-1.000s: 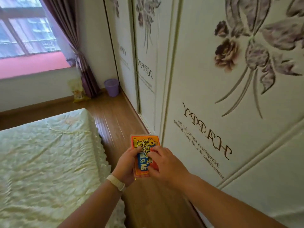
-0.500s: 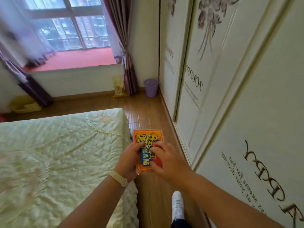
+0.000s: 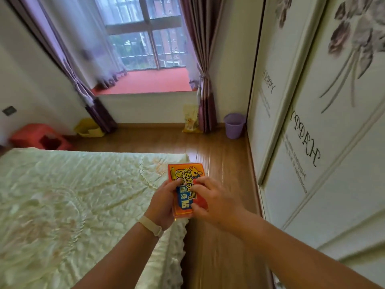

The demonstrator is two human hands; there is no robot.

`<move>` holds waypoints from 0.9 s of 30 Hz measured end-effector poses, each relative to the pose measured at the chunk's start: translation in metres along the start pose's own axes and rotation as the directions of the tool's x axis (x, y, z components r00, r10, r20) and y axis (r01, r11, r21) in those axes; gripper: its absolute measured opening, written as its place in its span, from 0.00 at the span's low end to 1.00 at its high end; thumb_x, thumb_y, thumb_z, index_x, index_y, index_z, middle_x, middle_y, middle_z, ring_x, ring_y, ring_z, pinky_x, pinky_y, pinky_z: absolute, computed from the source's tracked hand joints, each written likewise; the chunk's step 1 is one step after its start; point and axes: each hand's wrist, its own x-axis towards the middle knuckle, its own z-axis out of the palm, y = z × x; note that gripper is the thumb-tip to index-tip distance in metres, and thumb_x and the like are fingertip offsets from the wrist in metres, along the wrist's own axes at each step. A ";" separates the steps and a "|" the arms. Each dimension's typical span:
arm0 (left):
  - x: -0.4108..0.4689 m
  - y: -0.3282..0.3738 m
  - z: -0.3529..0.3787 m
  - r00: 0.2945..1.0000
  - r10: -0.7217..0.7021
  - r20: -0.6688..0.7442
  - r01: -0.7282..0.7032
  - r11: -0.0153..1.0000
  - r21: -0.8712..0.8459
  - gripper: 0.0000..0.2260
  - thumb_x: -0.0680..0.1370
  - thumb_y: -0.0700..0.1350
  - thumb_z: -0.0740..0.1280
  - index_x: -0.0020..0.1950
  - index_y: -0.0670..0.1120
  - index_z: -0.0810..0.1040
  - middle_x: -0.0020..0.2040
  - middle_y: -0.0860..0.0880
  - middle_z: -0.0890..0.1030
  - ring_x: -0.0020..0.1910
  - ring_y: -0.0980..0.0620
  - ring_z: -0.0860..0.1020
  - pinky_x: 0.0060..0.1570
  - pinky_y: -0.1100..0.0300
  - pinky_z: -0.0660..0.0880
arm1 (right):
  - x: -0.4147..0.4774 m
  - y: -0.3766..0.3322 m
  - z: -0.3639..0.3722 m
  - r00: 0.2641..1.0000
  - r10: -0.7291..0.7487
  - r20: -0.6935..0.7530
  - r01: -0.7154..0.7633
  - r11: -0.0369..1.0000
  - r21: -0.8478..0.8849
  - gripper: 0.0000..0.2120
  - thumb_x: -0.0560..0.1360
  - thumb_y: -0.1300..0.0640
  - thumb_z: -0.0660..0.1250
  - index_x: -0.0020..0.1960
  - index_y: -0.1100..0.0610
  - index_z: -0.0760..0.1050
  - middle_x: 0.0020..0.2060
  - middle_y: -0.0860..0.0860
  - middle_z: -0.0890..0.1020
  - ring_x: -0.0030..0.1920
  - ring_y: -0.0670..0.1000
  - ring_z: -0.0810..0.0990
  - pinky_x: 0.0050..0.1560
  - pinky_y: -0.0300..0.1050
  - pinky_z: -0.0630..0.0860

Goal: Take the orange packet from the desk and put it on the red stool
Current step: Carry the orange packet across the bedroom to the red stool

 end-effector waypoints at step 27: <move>0.409 0.196 -0.065 0.998 -0.058 -0.040 0.054 0.995 -0.081 0.14 0.81 0.42 0.61 0.64 0.40 0.75 0.59 0.32 0.81 0.55 0.33 0.80 0.52 0.40 0.79 | 0.429 0.155 0.064 0.982 0.096 0.164 -0.088 0.995 -0.056 0.21 0.72 0.50 0.65 0.63 0.53 0.73 0.64 0.51 0.71 0.62 0.53 0.71 0.59 0.49 0.74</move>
